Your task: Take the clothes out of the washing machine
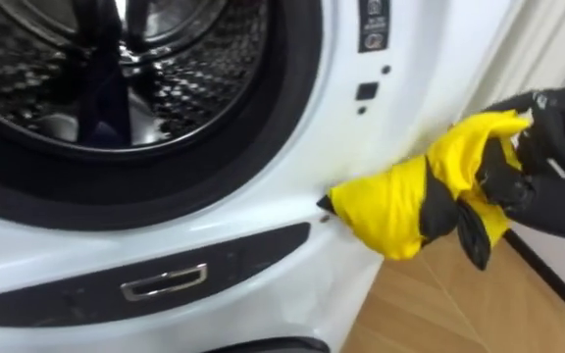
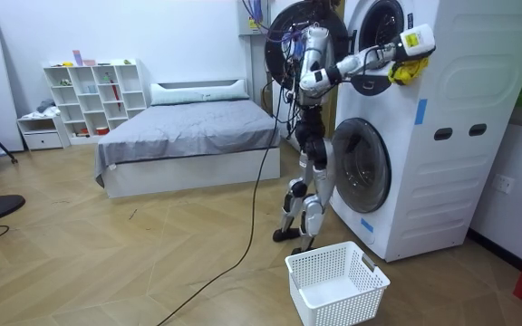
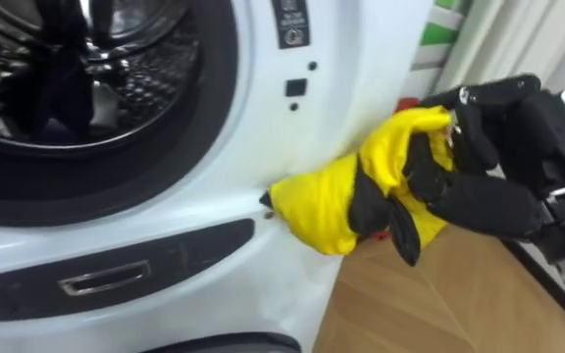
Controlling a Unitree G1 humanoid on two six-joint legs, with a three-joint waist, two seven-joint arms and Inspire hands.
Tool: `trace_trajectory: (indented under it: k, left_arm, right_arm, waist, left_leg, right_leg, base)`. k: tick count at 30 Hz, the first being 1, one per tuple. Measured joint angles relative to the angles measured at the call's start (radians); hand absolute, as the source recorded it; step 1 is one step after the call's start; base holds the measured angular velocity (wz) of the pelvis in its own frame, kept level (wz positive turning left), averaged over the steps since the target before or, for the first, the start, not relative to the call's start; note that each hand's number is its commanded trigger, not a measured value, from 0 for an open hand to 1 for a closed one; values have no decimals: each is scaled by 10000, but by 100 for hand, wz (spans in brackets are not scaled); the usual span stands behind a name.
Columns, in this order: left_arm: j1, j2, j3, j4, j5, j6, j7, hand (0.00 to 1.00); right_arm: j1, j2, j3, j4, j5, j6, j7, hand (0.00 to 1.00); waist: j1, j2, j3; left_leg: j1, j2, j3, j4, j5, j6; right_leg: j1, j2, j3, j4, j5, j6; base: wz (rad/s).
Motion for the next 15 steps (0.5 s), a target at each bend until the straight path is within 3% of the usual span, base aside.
trace_trajectory:
  k: [6,9,11,14,15]
  left_arm:
    - [-270,199,-654,0,-33,221,-19,0]
    - [-525,338,-1286,197,-199,340,-4,0]
    - [-823,347,-1525,266,-211,510,45,0]
    - [-1224,302,-2009,279,-397,643,55,0]
    - [-1248,277,-2081,249,-422,653,55,0]
  right_arm:
    - [830,3,18,774,-777,64,-315,100]
    - [992,61,150,1499,-1345,442,-471,100]
    - [986,395,200,2044,-1799,511,-869,100]
    - [899,477,487,3118,-2140,720,-1393,100]
    - [900,491,500,3234,-2146,808,-1459,100]
  waist:
    - [-217,-44,-23]
    - [-216,-16,4]
    - [-366,42,6]
    - [-442,172,54]
    - [-449,240,37]
  left_leg:
    - [-22,11,258,-1,-1,-1]
    - [-23,10,526,-9,-12,-7]
    - [-177,7,541,27,-62,12]
    - [-241,3,824,45,-99,27]
    - [-269,3,920,40,-112,30]
  right_leg:
    - [-210,97,371,5,99,14]
    - [-313,159,633,176,117,30]
    - [-498,190,721,198,144,61]
    - [-713,245,950,334,202,98]
    - [-766,254,989,352,210,111]
  base:
    - [-19]
    - [-31]
    - [-13]
    - [-22]
    - [-30]
